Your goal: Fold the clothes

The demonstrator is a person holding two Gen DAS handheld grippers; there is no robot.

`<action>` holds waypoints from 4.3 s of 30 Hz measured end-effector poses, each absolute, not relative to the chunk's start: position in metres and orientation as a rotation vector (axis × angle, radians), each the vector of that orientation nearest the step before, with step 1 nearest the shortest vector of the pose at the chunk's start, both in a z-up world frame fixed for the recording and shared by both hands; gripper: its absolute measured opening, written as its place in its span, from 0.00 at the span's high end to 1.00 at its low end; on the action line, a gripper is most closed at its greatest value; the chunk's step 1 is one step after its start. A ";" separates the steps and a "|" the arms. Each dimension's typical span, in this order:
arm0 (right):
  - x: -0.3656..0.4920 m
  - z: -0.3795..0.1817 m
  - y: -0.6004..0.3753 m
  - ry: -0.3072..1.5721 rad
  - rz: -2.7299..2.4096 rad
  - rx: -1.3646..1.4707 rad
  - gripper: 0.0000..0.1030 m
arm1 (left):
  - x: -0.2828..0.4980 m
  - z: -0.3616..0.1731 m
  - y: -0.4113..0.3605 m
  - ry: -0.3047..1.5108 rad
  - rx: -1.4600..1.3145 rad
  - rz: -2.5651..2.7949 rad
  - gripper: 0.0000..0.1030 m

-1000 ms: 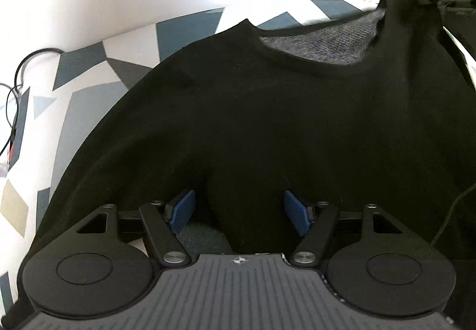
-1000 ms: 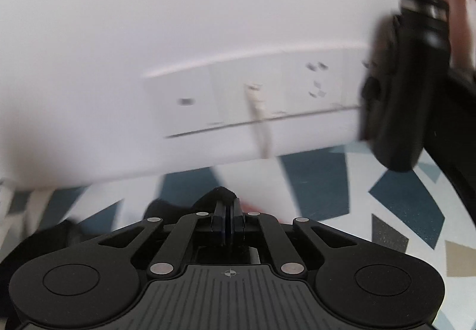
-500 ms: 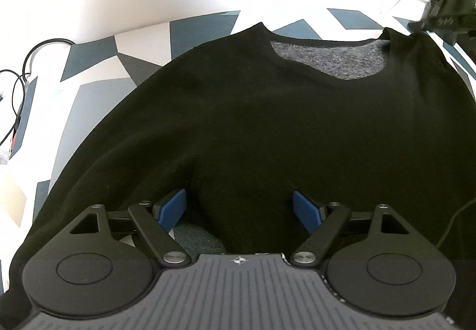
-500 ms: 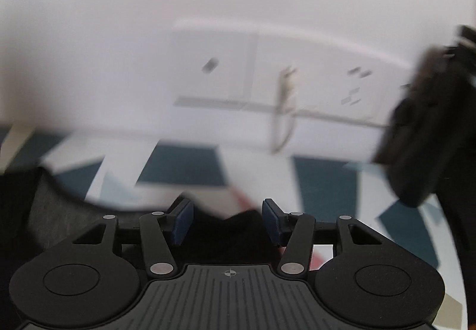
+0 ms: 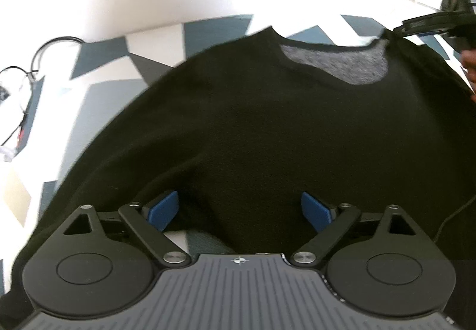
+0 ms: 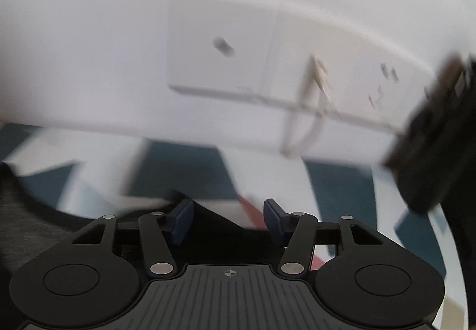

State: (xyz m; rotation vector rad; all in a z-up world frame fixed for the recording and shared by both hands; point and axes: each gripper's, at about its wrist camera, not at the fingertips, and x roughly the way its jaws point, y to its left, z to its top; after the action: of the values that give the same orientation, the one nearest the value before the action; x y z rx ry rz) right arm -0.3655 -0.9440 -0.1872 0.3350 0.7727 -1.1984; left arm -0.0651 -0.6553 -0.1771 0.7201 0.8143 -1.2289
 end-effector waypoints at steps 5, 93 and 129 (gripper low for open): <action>-0.338 -0.200 -0.930 0.907 -1.087 0.276 0.43 | -0.048 -0.177 -0.657 0.817 0.678 -1.183 0.17; -0.566 -0.157 -0.626 0.679 -1.379 0.817 0.25 | -0.191 -0.169 -0.476 0.908 0.725 -1.375 0.30; -0.631 -0.080 -0.785 0.297 -1.509 0.928 0.92 | -0.203 -0.182 -0.484 0.862 0.718 -1.239 0.00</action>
State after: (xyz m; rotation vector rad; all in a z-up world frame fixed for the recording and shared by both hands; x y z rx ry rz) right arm -0.6314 -0.7846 -0.0798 0.9282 0.2969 -1.5095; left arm -0.2029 -0.4837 -0.1820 0.7180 0.8618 -1.2391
